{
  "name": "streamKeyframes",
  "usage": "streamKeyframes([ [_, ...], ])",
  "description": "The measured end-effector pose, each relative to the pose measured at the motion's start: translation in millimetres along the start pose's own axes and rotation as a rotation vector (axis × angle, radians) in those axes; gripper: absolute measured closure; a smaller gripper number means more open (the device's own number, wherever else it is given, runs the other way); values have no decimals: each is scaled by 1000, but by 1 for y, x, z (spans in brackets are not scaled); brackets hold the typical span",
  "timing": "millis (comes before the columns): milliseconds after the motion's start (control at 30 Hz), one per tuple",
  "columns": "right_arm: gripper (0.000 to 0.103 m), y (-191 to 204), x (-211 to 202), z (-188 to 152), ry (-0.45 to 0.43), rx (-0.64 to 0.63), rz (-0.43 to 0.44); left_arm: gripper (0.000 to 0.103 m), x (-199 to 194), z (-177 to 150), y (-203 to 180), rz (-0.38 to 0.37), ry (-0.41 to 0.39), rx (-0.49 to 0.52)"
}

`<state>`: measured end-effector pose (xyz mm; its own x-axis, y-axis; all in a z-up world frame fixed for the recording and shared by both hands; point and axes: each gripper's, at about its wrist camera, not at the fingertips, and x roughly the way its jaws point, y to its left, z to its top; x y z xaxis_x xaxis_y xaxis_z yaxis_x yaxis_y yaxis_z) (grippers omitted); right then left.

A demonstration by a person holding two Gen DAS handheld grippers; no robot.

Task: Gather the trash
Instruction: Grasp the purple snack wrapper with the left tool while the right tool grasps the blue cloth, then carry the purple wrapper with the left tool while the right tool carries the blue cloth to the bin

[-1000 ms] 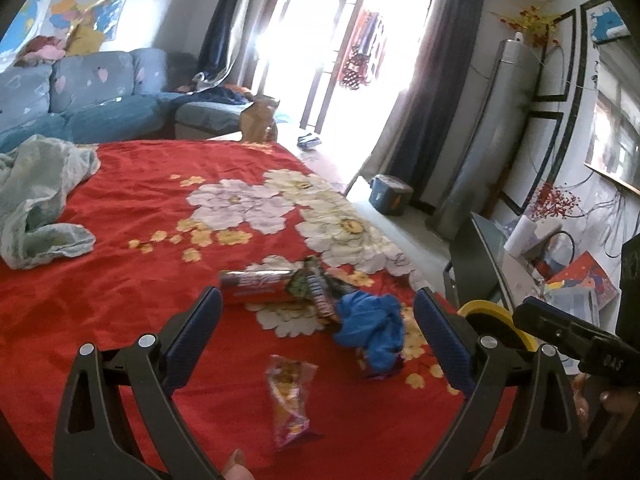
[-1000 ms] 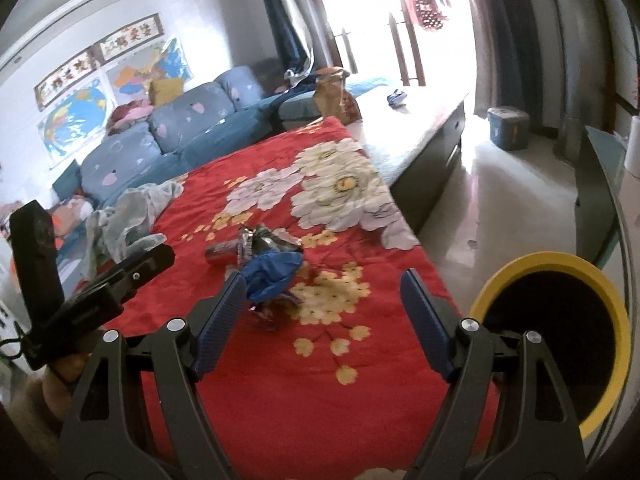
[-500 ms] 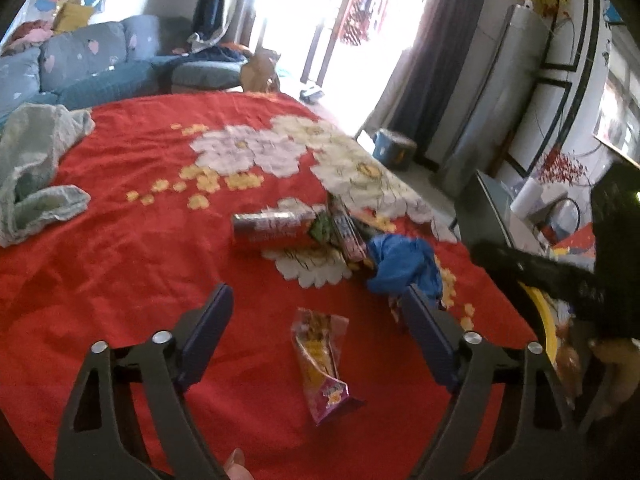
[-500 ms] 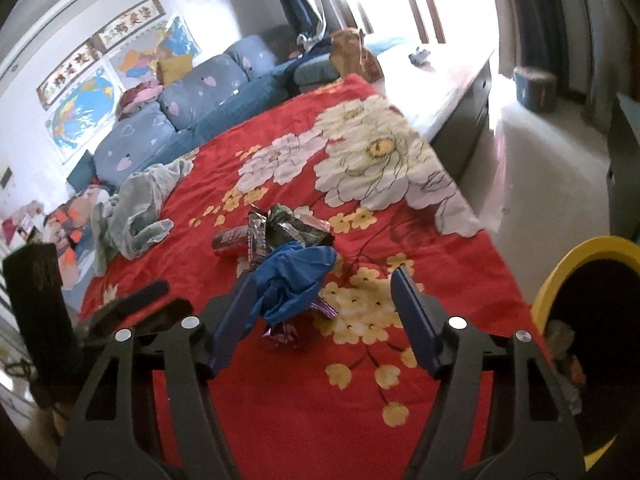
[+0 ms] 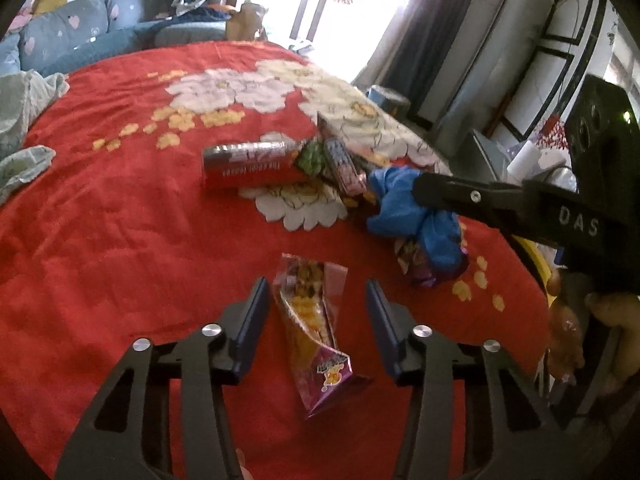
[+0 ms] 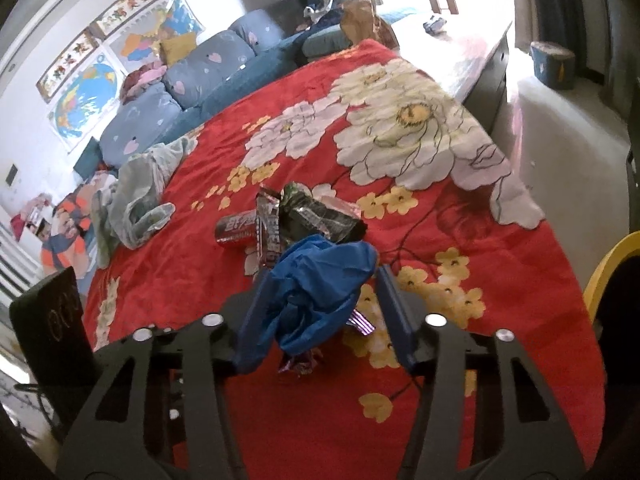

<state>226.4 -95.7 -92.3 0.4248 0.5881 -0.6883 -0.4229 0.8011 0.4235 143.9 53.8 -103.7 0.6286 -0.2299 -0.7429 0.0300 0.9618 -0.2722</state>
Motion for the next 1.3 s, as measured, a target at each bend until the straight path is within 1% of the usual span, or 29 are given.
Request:
streamKeyframes([
  [33, 71, 0, 1, -1, 6, 0, 7, 63, 1, -1, -1, -1, 4, 4],
  [133, 86, 3, -1, -4, 1, -22, 16, 72, 2, -2, -3, -6, 9, 19],
  [233, 89, 4, -9, -5, -22, -35, 11, 79, 1, -3, -6, -15, 6, 26],
  [333, 90, 3, -19, -7, -44, -27, 18, 83, -2, -3, -6, -29, -3, 21],
  [600, 91, -2, -45, -5, -102, -9, 31, 84, -21, 3, -13, -55, -72, 29],
  [800, 91, -9, -69, -6, -147, -17, 4, 84, -34, 8, -23, -82, -111, 38],
  [1300, 91, -24, -104, -18, -194, -29, -36, 85, -56, 13, -61, -139, -171, 108],
])
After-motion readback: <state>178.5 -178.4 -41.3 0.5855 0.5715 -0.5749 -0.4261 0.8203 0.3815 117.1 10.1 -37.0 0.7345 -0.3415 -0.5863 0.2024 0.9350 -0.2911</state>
